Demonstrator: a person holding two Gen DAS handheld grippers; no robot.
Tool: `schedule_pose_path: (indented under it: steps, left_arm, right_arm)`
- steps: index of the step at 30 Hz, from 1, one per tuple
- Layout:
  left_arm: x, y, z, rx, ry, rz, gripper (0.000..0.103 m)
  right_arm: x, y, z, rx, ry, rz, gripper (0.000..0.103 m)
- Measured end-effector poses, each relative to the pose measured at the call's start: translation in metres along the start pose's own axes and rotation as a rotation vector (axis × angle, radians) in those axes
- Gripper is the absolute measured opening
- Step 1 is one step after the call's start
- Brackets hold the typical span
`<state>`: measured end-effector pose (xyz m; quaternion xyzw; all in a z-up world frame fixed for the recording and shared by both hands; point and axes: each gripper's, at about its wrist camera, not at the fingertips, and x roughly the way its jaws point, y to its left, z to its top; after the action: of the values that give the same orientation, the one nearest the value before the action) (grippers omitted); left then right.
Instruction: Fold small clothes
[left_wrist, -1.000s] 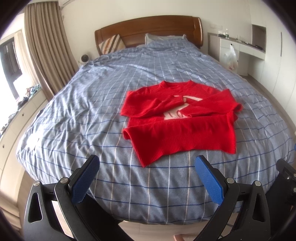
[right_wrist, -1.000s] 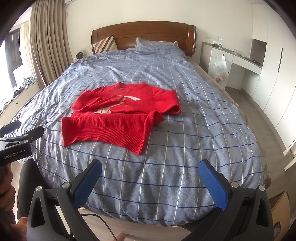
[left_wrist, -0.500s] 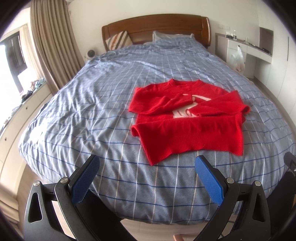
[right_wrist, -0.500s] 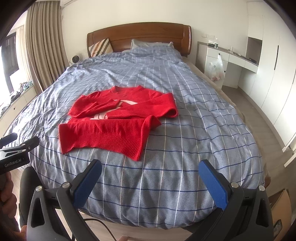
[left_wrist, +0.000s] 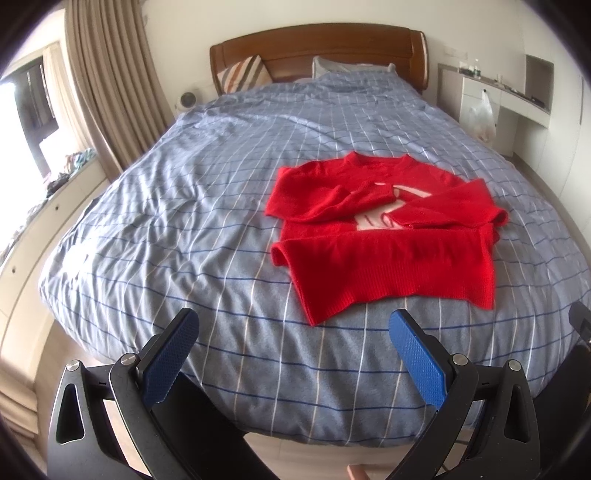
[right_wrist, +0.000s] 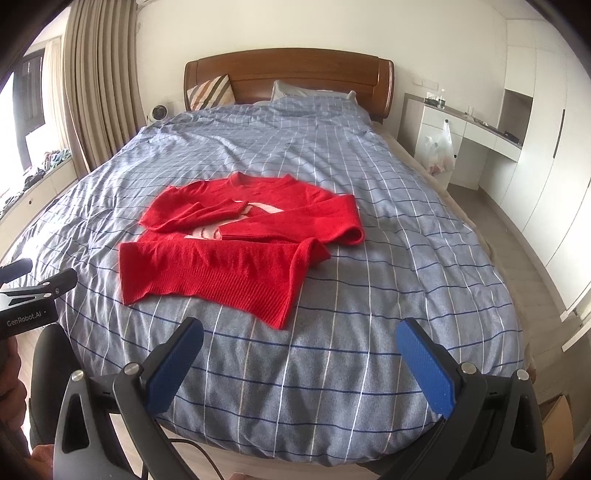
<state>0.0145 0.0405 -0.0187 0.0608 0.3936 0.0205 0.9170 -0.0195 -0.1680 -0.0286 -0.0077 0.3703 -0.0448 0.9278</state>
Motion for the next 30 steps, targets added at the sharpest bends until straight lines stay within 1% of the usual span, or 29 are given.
schedule_pose_path:
  steps: [4, 12, 21, 30]
  left_arm:
    - [0.0003, 0.0002, -0.0005, 0.0, 0.0, 0.0, 0.103]
    - [0.0012, -0.0007, -0.0031, 0.001, 0.0, 0.001, 0.103]
    - [0.0024, -0.0001, -0.0052, 0.001, 0.004, 0.002, 0.103]
    - [0.0026, 0.0005, -0.0065, 0.003, 0.004, 0.003, 0.103]
  right_arm:
    - [-0.0015, 0.0024, -0.0027, -0.021, -0.021, 0.0, 0.103]
    - [-0.0017, 0.0044, -0.0036, -0.031, -0.026, 0.005, 0.103]
    - [-0.003, 0.0003, -0.0035, -0.004, -0.04, 0.011, 0.103]
    - [-0.004, 0.0027, -0.0046, -0.013, -0.041, 0.03, 0.103]
